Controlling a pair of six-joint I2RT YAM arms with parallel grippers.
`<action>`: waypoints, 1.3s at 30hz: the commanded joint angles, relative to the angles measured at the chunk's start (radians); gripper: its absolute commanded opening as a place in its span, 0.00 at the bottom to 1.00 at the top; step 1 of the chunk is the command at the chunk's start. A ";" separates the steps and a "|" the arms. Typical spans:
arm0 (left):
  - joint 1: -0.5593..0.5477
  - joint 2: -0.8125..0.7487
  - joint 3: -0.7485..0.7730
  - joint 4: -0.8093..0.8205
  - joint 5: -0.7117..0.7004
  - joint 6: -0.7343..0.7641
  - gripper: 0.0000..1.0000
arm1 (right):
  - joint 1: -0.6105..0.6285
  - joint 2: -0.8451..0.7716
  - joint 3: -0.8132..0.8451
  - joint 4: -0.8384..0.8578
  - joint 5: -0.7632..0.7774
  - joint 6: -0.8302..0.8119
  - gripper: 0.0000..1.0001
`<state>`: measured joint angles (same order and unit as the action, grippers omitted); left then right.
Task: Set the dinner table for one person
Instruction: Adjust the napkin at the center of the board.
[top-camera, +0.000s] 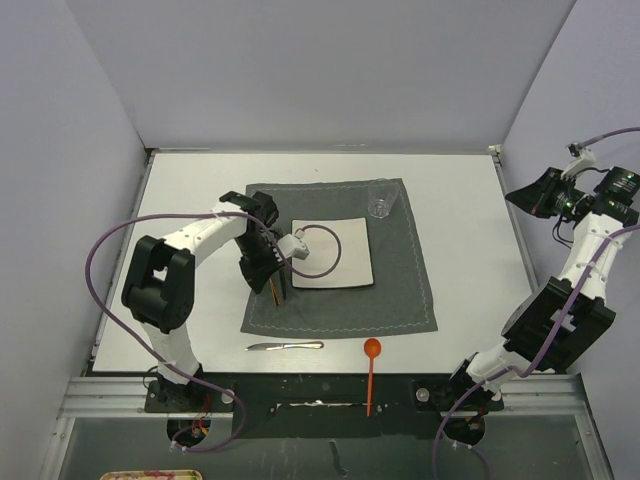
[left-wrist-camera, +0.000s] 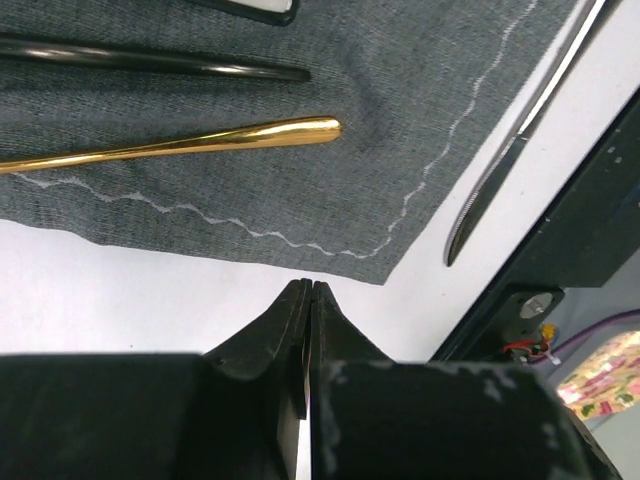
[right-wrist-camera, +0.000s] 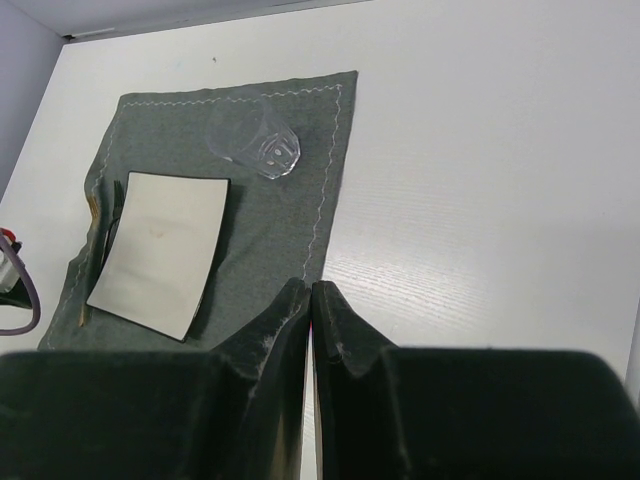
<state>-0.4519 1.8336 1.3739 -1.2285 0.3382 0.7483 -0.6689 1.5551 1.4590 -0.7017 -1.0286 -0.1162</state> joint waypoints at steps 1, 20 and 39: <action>0.007 -0.058 -0.035 0.129 -0.027 0.017 0.00 | -0.008 -0.035 0.051 -0.007 -0.015 -0.004 0.07; 0.027 0.006 -0.062 0.279 -0.083 0.071 0.00 | -0.008 -0.047 0.017 0.000 -0.023 -0.003 0.07; 0.028 0.086 -0.072 0.326 -0.127 0.088 0.00 | 0.005 -0.045 -0.011 0.027 -0.035 0.022 0.06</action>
<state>-0.4301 1.9007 1.2984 -0.9321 0.2169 0.8196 -0.6678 1.5444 1.4437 -0.7120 -1.0325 -0.1116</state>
